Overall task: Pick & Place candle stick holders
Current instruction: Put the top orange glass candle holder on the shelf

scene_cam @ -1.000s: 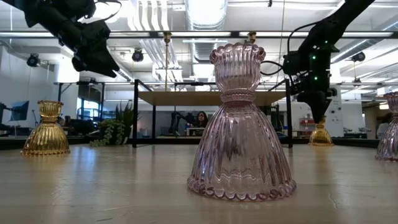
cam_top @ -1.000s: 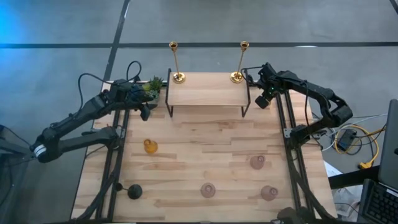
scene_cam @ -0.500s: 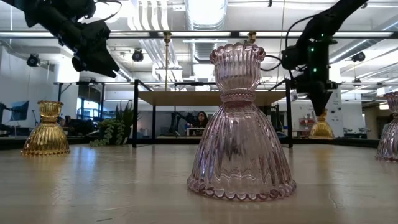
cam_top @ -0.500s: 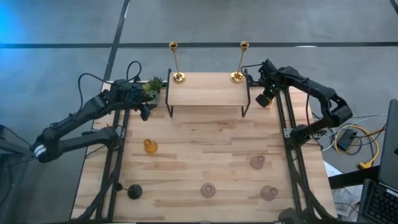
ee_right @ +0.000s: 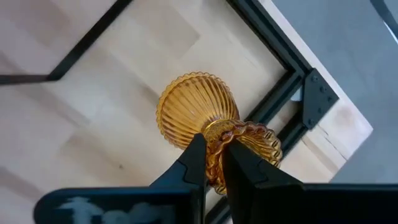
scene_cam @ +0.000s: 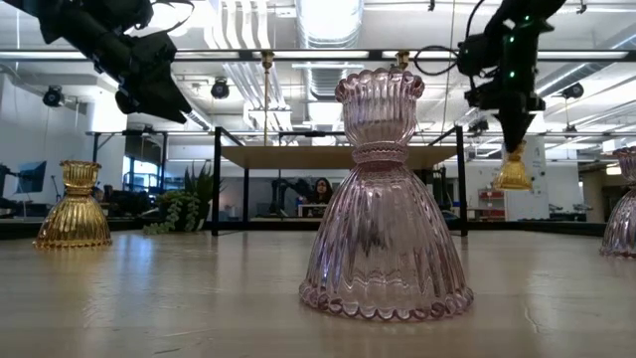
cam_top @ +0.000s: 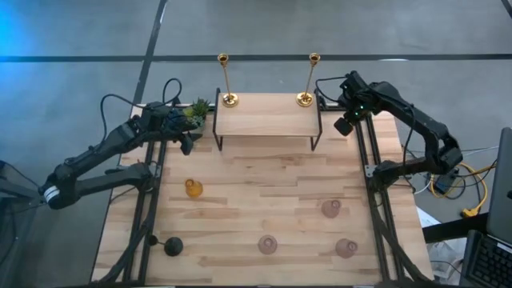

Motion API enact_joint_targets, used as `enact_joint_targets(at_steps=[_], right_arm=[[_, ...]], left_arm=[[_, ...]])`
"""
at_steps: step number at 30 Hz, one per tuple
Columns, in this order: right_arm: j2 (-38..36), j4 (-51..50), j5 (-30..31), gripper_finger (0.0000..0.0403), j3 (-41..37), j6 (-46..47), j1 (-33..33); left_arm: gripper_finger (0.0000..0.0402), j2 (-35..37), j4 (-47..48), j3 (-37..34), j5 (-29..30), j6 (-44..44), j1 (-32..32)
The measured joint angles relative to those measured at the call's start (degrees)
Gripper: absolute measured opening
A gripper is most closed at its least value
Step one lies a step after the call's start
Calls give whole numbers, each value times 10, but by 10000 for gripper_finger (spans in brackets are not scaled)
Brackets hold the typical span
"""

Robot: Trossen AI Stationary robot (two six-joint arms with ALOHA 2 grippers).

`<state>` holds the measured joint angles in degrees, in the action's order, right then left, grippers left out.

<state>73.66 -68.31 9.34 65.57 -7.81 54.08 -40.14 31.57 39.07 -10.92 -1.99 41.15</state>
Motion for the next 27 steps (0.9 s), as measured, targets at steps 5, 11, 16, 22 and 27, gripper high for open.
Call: enact_joint_targets(at_steps=[5, 11, 16, 22, 27], right_arm=[[-21, -73, 2, 23, 33, 17, -28], [-60, -179, 27, 23, 78, 57, -67], [-102, -215, -32, 23, 117, 108, -122], [-104, -213, -67, 23, 167, 163, -237], [-64, -210, -69, 23, 213, 161, -339]], left_arm=[[206, 0, -1, 0, 0, -6, 0], [206, 0, -11, 0, 0, -12, 0], [206, 0, -16, 0, 0, -15, 0], [206, 0, -35, 0, 0, -16, 0], [206, 0, -73, 0, -60, -28, 0]])
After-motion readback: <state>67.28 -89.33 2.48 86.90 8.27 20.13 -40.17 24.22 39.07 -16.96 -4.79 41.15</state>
